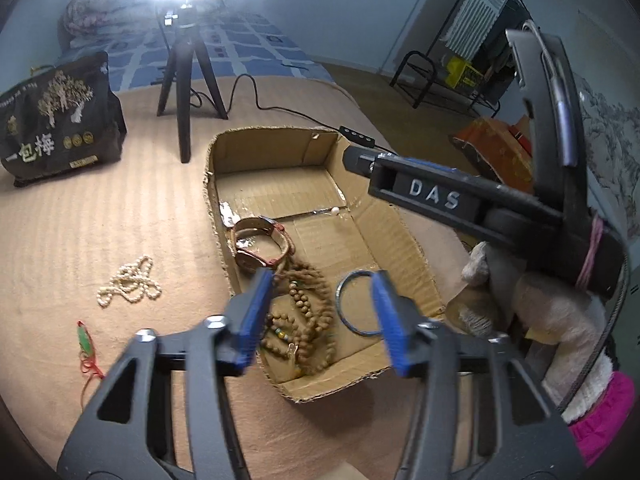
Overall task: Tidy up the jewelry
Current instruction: 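Open the left tool to drop the mala while the right tool releases the earring into the box, then move both tools back toward the cream bead bracelet and remaining jewelry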
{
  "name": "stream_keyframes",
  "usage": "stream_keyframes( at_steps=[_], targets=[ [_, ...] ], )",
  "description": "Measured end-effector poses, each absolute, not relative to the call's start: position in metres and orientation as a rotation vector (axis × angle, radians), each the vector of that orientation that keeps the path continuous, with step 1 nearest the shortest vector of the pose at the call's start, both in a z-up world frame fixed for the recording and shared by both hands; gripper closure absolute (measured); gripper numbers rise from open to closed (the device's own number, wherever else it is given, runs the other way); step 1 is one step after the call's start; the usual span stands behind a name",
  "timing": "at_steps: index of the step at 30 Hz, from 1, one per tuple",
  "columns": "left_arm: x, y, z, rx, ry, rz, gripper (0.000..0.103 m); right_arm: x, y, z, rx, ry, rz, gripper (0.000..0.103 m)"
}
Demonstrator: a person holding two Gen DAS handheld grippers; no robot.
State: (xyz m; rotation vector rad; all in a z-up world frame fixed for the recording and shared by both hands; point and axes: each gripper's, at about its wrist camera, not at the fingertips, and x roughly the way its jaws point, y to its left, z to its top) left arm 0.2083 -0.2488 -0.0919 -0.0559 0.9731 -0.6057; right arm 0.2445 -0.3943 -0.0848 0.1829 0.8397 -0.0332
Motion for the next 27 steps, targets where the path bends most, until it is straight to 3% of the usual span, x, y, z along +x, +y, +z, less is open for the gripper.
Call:
stream_keyframes(
  at_steps=[4, 12, 27],
  targets=[
    [0.205, -0.249, -0.09, -0.033, 0.963, -0.6, 0.035, 0.243, -0.395, -0.078, 0.184, 0.816, -0.052, 0.013],
    [0.201, -0.245, -0.087, -0.017, 0.959, -0.577, 0.033, 0.24, -0.388, -0.072, 0.149, 0.81, -0.065, 0.005],
    [0.177, -0.216, -0.065, 0.008, 0.904, -0.548, 0.033, 0.206, -0.381, -0.044, 0.146, 0.77, -0.061, 0.0]
  ],
)
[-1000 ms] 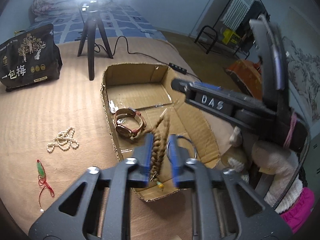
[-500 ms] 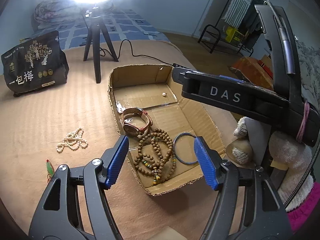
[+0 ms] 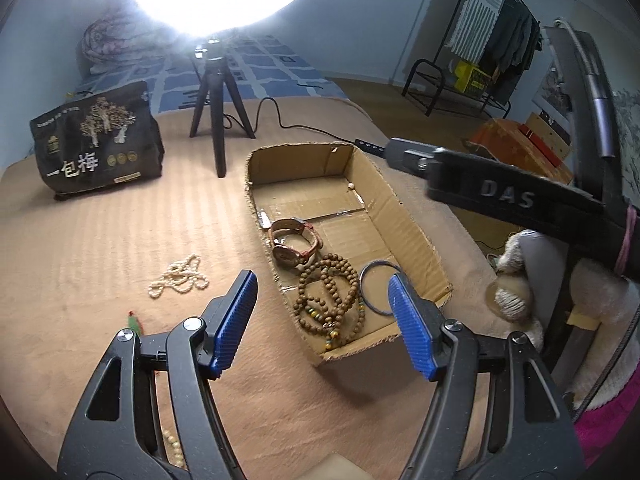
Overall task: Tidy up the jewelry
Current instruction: 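Move both tools back toward the cream bead bracelet and remaining jewelry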
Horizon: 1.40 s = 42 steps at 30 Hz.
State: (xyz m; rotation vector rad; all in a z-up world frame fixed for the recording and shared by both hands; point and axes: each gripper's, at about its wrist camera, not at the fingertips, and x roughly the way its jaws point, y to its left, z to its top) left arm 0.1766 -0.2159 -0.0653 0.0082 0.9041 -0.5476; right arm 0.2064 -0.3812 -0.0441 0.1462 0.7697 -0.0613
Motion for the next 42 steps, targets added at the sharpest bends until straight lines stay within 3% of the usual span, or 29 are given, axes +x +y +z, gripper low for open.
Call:
stream_keyframes(
  at_steps=[23, 38, 42],
  targets=[
    [0.151, -0.063, -0.057, -0.026, 0.819, -0.364, 0.033, 0.121, -0.305, -0.015, 0.088, 0.678, 0.096, 0.0],
    [0.178, -0.011, -0.088, -0.083, 0.881, -0.274, 0.033, 0.093, -0.2, -0.078, -0.096, 0.797, 0.287, 0.0],
    [0.181, -0.006, -0.098, -0.085, 0.911, -0.273, 0.033, 0.092, -0.179, -0.104, -0.126, 0.858, 0.318, 0.007]
  ],
)
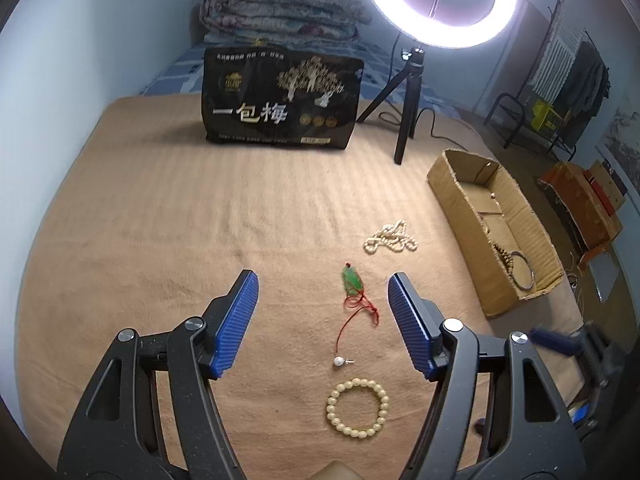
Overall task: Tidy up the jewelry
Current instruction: 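Move both tools back toward the cream bead bracelet and remaining jewelry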
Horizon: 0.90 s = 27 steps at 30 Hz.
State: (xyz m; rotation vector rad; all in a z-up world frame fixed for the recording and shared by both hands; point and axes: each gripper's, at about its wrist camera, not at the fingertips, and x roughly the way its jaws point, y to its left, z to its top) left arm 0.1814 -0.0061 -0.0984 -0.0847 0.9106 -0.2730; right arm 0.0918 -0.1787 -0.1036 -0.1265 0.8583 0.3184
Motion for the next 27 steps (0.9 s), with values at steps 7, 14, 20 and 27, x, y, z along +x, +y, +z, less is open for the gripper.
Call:
stream_keyframes(
  at_steps=[7, 14, 20, 27],
  targets=[
    [0.176, -0.003, -0.121, -0.045, 0.968, -0.289, 0.041, 0.099, -0.148, -0.141, -0.144, 0.969, 0.393, 0.028],
    [0.175, 0.003, -0.137, -0.044, 1.01, -0.293, 0.044, 0.108, -0.135, -0.165, -0.11, 1.034, 0.41, 0.047],
    [0.176, 0.006, -0.141, -0.044, 1.019, -0.296, 0.046, 0.115, -0.125, -0.174, -0.12, 1.055, 0.414, 0.055],
    [0.179, 0.011, -0.15, -0.047, 1.04, -0.291, 0.047, 0.12, -0.111, -0.188, -0.21, 1.077, 0.401, 0.069]
  ],
)
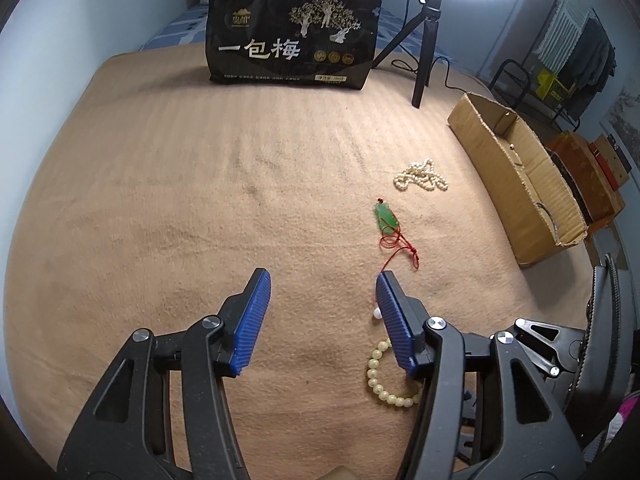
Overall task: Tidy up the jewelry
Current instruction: 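Move both tools back toward the cream bead bracelet and remaining jewelry, then close the right tool on the cream bead bracelet while the left tool pinches the pearl earring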
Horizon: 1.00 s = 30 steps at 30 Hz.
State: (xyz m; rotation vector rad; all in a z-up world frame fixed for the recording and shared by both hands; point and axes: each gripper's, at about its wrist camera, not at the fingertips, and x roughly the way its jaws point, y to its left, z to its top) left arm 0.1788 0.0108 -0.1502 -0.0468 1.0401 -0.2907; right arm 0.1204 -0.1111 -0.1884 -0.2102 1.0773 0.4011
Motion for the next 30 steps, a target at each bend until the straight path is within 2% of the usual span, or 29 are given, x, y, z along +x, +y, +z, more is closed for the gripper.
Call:
stream_keyframes(
  at_steps=[2, 7, 12, 18, 20, 25, 30],
  targets=[
    [0.18, 0.011, -0.154, -0.048, 1.053, -0.291, 0.054, 0.12, -0.111, -0.191, -0.226, 1.079, 0.394, 0.071],
    [0.177, 0.008, -0.164, -0.056, 1.08, -0.307, 0.054, 0.12, -0.118, -0.191, -0.221, 1.084, 0.384, 0.084],
    [0.173, -0.008, -0.175, -0.029, 1.103, -0.346, 0.054, 0.125, -0.131, -0.192, -0.193, 1.094, 0.373, 0.091],
    [0.17, -0.029, -0.185, 0.018, 1.114, -0.372, 0.054, 0.127, -0.142, -0.192, -0.184, 1.098, 0.355, 0.092],
    [0.171, -0.032, -0.188, 0.026, 1.116, -0.368, 0.06, 0.128, -0.144, -0.192, -0.178, 1.099, 0.352, 0.092],
    [0.175, -0.038, -0.197, 0.042, 1.129, -0.365, 0.061, 0.127, -0.147, -0.192, -0.173, 1.099, 0.354, 0.092],
    [0.174, -0.044, -0.202, 0.081, 1.121, -0.361, 0.07, 0.126, -0.147, -0.192, -0.168, 1.101, 0.355, 0.093]
  ],
)
